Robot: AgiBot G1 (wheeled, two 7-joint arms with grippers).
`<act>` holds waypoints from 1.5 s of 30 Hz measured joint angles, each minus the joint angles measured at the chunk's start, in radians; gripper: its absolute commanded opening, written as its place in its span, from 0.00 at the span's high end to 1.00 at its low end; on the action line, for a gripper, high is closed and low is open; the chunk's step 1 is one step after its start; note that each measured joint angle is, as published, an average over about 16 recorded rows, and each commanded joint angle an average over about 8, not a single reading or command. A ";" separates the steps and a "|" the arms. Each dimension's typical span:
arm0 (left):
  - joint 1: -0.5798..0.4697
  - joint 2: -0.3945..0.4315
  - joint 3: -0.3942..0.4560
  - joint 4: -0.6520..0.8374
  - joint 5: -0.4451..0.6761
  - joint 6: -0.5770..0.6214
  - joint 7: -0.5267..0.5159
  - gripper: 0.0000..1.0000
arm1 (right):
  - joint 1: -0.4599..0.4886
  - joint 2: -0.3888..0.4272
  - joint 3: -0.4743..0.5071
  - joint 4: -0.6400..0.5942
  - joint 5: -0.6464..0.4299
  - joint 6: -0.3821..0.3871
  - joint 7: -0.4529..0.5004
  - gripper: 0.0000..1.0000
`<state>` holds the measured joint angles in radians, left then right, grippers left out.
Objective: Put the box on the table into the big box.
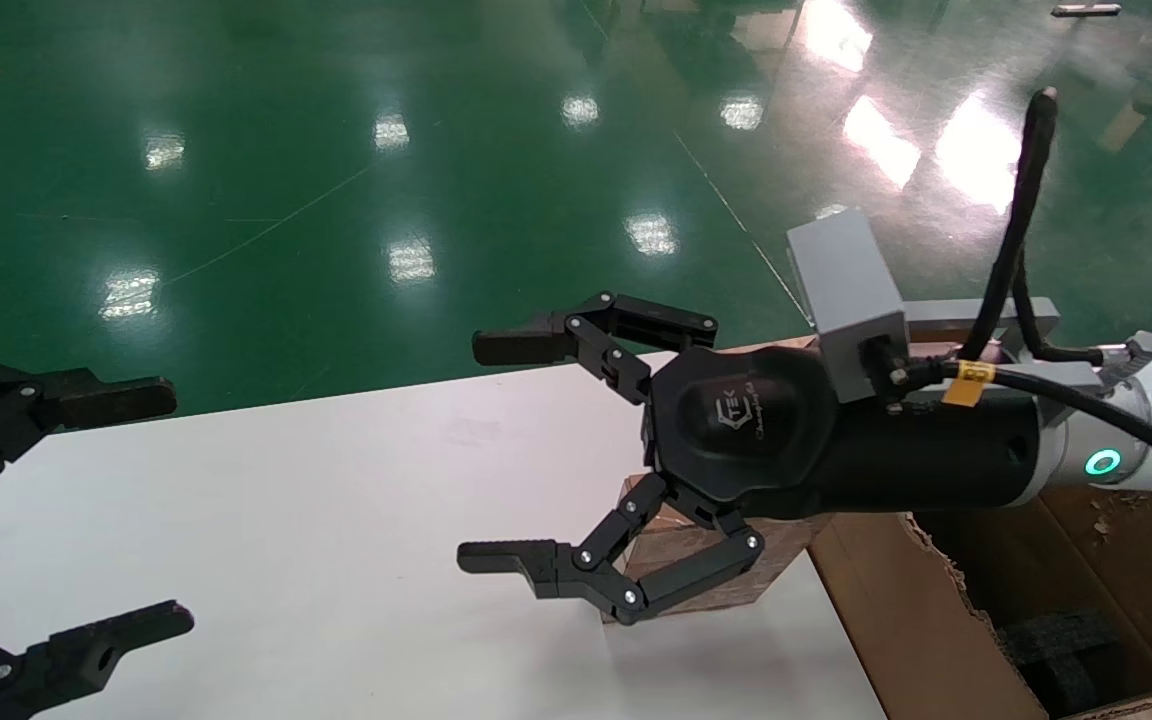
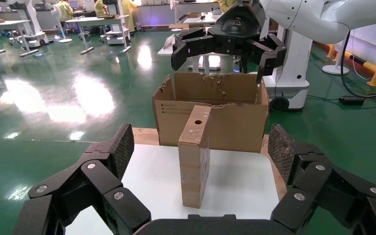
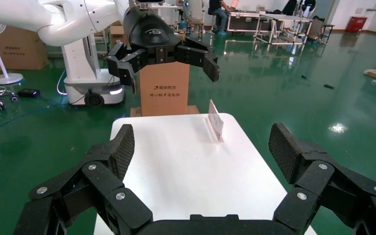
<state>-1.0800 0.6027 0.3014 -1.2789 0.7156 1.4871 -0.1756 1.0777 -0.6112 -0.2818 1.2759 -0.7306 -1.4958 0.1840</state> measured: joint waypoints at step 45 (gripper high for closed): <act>-0.001 0.000 0.001 0.001 -0.001 0.000 0.001 1.00 | 0.171 0.108 -0.261 -0.316 -0.258 -0.094 -0.306 0.00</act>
<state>-1.0807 0.6025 0.3027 -1.2781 0.7149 1.4871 -0.1747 1.2488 -0.5030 -0.5427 0.9601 -0.9886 -1.5896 -0.1219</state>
